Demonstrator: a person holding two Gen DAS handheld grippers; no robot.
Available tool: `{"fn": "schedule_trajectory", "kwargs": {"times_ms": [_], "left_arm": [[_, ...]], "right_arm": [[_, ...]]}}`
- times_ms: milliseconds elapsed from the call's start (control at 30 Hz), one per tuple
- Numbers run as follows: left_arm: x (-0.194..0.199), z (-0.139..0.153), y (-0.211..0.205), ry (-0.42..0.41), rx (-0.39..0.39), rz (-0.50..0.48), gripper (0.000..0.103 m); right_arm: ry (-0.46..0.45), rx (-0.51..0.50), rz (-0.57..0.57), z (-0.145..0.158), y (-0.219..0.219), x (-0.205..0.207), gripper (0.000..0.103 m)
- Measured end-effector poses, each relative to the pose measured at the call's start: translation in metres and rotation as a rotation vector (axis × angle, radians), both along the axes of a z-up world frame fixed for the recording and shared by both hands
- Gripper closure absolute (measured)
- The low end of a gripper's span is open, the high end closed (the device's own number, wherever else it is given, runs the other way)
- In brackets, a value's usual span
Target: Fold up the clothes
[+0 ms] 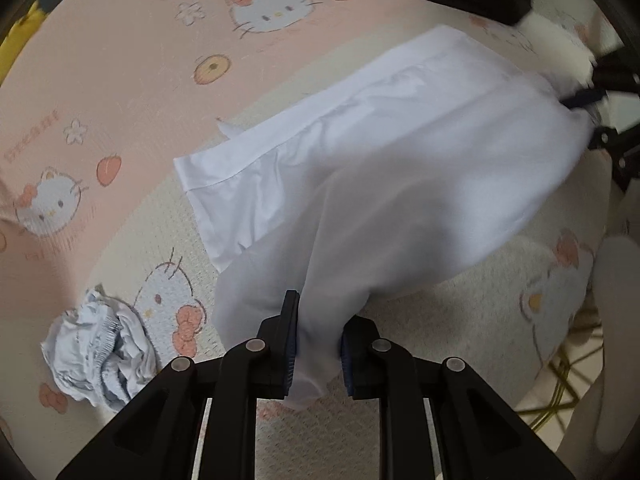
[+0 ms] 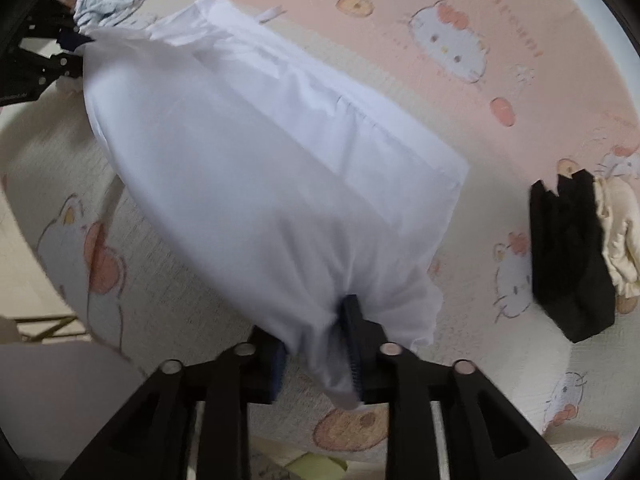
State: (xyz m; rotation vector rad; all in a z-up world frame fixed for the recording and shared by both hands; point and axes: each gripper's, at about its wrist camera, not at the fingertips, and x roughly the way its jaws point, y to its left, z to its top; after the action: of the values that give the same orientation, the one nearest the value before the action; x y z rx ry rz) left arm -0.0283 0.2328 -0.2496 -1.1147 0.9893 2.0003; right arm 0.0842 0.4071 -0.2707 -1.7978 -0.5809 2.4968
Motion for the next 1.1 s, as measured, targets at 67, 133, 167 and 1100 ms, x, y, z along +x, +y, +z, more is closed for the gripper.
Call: {"fn": "schedule_trajectory", "kwargs": {"times_ms": [67, 133, 167, 1100], "left_arm": [[0.007, 0.001, -0.005, 0.010, 0.005, -0.005, 0.086], [0.011, 0.005, -0.010, -0.003, 0.033, 0.016, 0.086], [0.010, 0.008, -0.014, -0.024, 0.053, 0.038, 0.085], [-0.065, 0.077, -0.004, -0.097, 0.307, 0.282, 0.039]], "right_arm": [[0.006, -0.014, 0.012, 0.003, -0.003, 0.007, 0.058], [0.017, -0.022, 0.017, 0.007, -0.006, 0.013, 0.052], [0.026, -0.019, 0.013, 0.010, -0.006, 0.015, 0.051], [0.196, -0.059, -0.130, 0.082, 0.022, -0.045, 0.041]]}}
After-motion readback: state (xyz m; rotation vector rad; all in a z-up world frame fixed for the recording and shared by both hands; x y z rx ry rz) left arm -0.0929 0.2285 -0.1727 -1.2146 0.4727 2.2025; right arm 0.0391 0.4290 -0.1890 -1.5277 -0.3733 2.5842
